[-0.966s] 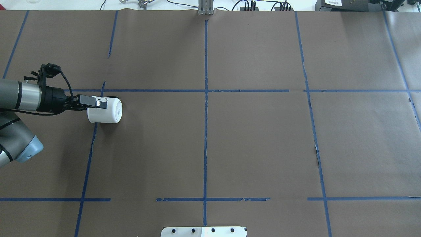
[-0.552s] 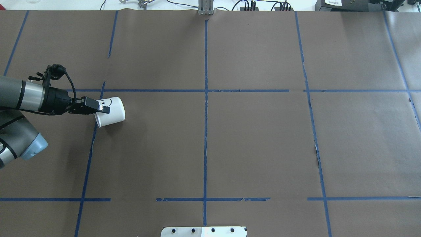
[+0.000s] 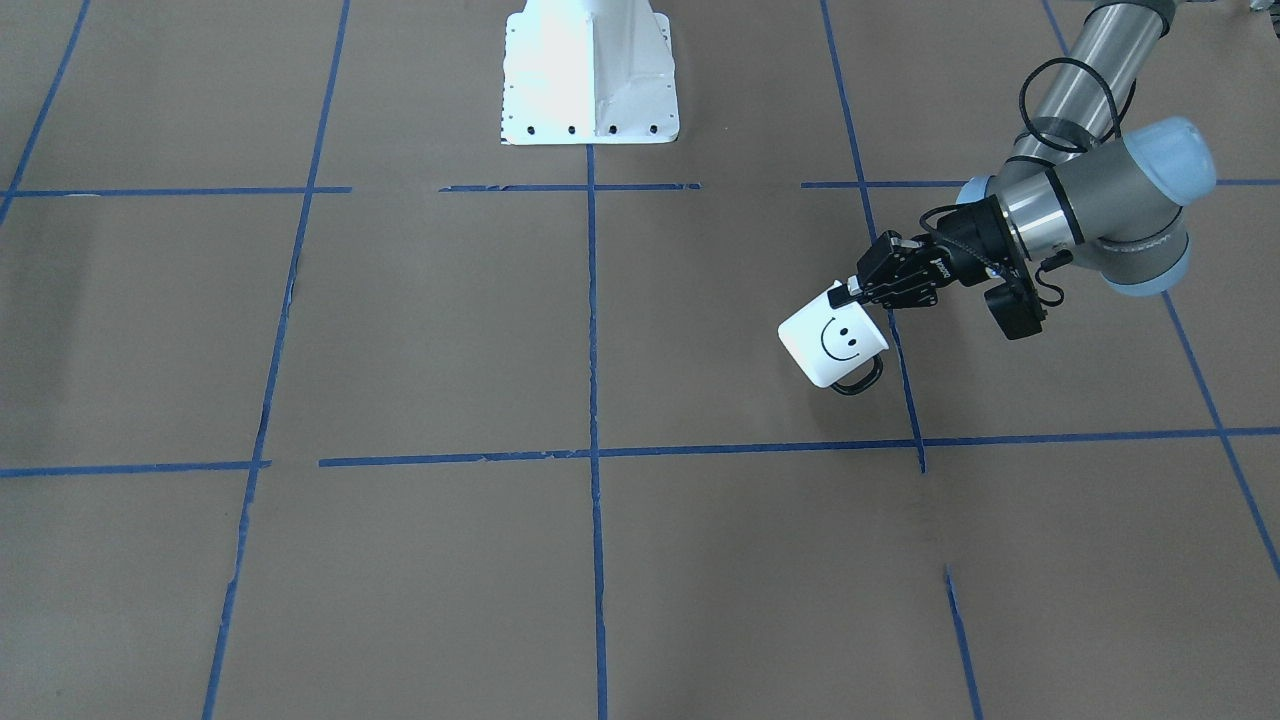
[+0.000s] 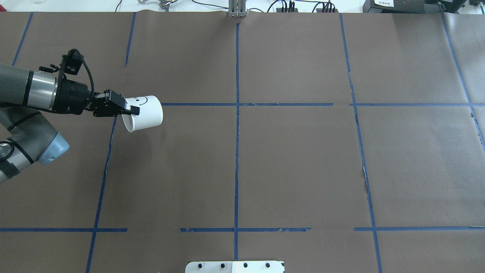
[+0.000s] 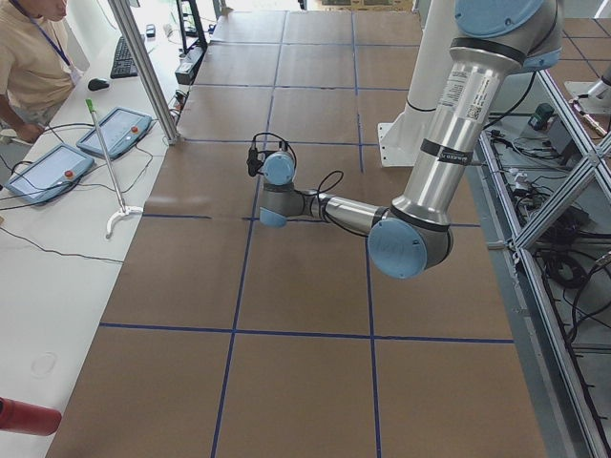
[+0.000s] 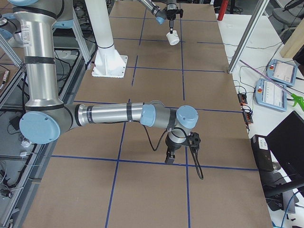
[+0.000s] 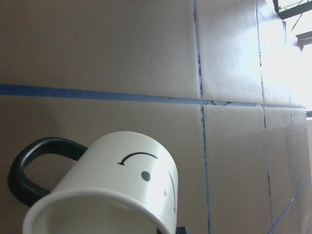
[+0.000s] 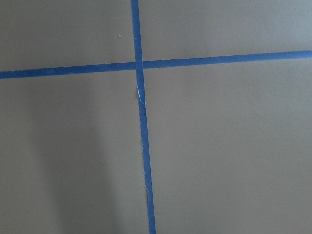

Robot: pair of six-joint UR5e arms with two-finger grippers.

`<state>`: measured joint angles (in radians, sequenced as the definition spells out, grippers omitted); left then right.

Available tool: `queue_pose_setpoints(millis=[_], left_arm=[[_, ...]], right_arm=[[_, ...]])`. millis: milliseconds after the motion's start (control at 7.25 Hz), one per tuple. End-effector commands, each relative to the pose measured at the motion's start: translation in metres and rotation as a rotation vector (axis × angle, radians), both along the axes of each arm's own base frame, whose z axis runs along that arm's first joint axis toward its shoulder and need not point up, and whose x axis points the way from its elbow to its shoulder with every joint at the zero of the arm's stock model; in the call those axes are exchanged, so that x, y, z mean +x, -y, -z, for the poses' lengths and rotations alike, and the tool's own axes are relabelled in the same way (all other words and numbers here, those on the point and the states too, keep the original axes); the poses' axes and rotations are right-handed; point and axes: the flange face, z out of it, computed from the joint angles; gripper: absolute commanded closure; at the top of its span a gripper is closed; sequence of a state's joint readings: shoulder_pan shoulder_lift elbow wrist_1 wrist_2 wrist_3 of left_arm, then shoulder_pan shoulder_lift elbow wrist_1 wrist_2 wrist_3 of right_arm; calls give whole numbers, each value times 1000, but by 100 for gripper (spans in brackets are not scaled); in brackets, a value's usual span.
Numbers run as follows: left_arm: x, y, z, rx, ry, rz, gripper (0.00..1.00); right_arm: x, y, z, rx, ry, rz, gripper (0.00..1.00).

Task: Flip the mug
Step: 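Lift the mug with the left gripper and carry it farther along the table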

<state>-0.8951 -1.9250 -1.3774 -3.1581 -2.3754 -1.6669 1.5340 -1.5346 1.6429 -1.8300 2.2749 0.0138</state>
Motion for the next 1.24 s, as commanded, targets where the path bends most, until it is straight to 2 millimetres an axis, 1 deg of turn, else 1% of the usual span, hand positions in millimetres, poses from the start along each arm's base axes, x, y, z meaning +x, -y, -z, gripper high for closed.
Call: queue_pose_setpoints(millis=[0,138,276,414,552,828,966,1103], left_arm=[[18,17,37,-122,63,-59,100],[28,21,58,-213,137,-100,100],[48,13,82,-298,214,-132,100],[77,9,116,-388,295,-166,100],[106,13,149,-470,375,-179,100],[164,6,190,-598,555,-126,100],[184,-2,214,-632,617,-123,100],[217,-14,242,-663,687,-144,100]], right_arm=[[0,0,0,1,0,0,0],[0,0,0,-1,0,0,0],[0,0,0,-1,0,0,0],[0,0,0,-1,0,0,0],[0,0,0,-1,0,0,0],[0,0,0,-1,0,0,0],[0,0,0,-1,0,0,0],[0,0,0,-1,0,0,0]])
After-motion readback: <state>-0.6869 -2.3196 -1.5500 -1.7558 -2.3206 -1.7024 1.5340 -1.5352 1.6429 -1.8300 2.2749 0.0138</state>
